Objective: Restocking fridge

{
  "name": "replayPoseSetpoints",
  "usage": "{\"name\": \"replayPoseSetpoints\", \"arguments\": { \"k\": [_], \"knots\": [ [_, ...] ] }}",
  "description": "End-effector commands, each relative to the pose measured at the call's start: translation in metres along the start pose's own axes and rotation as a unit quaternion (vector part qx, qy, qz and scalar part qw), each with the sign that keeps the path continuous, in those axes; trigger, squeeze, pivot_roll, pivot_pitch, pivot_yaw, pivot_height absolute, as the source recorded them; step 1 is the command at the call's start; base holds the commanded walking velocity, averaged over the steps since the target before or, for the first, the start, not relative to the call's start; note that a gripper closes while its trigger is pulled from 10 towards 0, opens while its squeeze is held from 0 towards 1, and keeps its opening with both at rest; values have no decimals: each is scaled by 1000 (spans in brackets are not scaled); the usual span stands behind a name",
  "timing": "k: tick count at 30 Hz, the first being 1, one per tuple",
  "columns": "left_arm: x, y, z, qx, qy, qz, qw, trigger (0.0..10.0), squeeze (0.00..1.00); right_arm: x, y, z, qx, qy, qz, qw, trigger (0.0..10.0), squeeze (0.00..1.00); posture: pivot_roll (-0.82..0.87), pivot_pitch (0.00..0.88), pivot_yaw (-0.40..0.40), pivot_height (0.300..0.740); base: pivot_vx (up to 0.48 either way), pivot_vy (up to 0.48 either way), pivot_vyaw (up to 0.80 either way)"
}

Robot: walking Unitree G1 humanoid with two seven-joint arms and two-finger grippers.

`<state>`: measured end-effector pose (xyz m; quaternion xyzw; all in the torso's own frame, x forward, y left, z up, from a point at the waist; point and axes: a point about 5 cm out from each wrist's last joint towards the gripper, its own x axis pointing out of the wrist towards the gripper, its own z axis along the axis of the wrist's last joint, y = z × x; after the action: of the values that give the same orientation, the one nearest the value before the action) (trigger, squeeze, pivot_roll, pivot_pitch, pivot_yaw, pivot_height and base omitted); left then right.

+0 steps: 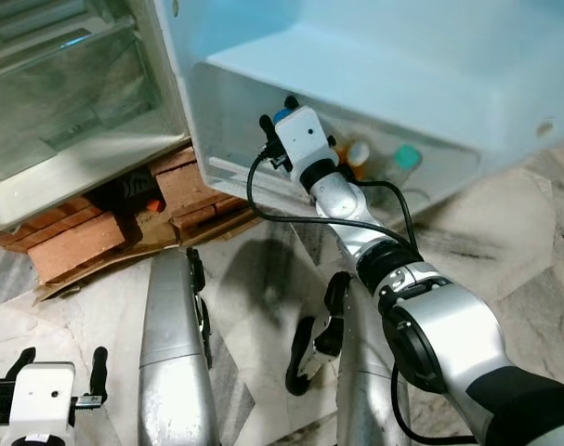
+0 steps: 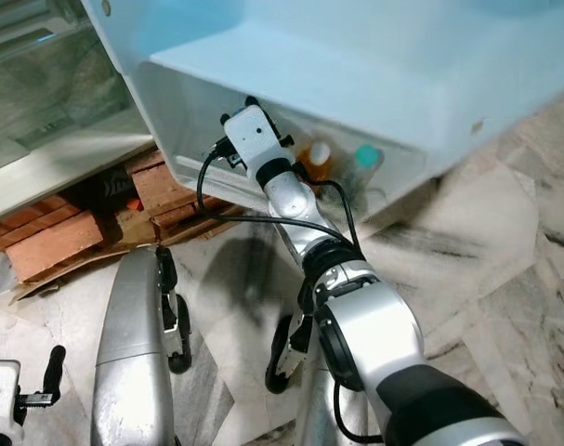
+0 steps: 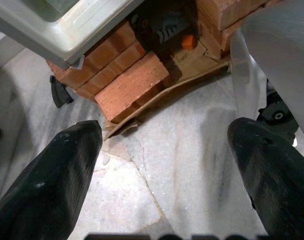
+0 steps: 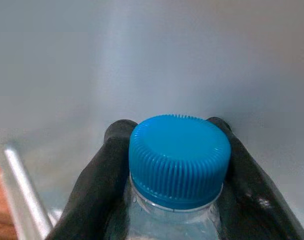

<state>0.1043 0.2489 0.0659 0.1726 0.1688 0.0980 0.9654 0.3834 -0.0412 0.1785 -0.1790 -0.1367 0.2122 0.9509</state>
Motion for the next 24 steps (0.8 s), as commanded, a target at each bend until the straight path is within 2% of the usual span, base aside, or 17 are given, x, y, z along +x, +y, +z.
{"name": "replayPoseSetpoints", "arguments": {
  "k": [1,13,19,24],
  "knots": [
    [-2,0,-13,4,34,-5,999,10000,0,-17,-9,-33,21,75,-7,997,10000,1000,290,447,-132,556,0,0,0],
    [18,0,-12,10,23,0,1000,10000,0,-14,-25,-28,16,71,-13,997,10000,1000,290,386,-127,556,0,0,0],
    [38,0,-8,18,5,1,1000,10000,0,-7,-31,-13,-12,34,-4,999,10000,1000,285,323,-116,556,0,0,0],
    [53,0,-3,24,-13,-2,1000,10000,0,-2,-38,0,-17,7,5,1000,10000,1000,275,284,-109,556,0,0,0]
  ]
}}
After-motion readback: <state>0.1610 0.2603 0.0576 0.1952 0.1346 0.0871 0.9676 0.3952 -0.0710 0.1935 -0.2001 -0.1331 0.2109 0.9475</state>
